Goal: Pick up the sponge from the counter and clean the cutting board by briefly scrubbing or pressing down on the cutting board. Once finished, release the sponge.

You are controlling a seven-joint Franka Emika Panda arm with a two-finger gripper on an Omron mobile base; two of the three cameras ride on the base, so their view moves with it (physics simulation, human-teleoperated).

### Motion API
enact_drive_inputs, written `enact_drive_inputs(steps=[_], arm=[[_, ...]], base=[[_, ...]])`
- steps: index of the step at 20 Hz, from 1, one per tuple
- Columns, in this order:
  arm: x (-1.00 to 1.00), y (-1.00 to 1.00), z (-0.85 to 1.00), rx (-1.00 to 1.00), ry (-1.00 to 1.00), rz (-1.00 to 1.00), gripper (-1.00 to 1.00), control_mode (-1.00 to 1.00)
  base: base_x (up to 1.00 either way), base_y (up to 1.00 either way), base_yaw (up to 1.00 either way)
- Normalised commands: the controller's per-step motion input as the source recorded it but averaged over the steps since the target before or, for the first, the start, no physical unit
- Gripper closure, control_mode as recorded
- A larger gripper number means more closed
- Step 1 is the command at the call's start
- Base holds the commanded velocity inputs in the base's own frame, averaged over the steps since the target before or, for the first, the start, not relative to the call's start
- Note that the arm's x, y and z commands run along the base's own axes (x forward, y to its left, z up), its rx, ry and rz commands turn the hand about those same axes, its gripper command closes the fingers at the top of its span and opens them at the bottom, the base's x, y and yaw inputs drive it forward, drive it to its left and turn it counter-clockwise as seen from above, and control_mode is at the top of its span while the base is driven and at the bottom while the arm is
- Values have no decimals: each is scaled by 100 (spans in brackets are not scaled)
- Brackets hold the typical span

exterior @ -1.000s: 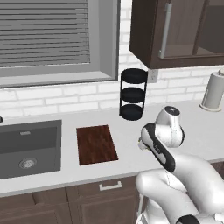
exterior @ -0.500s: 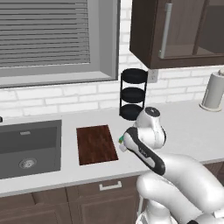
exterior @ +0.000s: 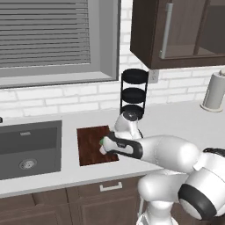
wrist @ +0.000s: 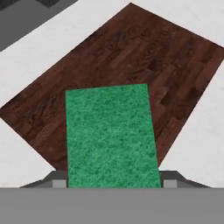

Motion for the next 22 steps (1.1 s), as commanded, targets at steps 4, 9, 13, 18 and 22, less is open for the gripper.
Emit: enact_drive_inputs(steps=[4,9,13,18,22], arm=[[21,46,-11,-5,1,0,100,-100],[13,35,-28,-9,0,0,100,-100],[6,22,-26,-10,1,0,100,-100],[0,10,-7,-7,9,0,100,-100],[20,7,0,-1,14,0,100,-100]], base=[[0,0,0],[0,0,0],[0,0,0],[0,0,0],[0,0,0]])
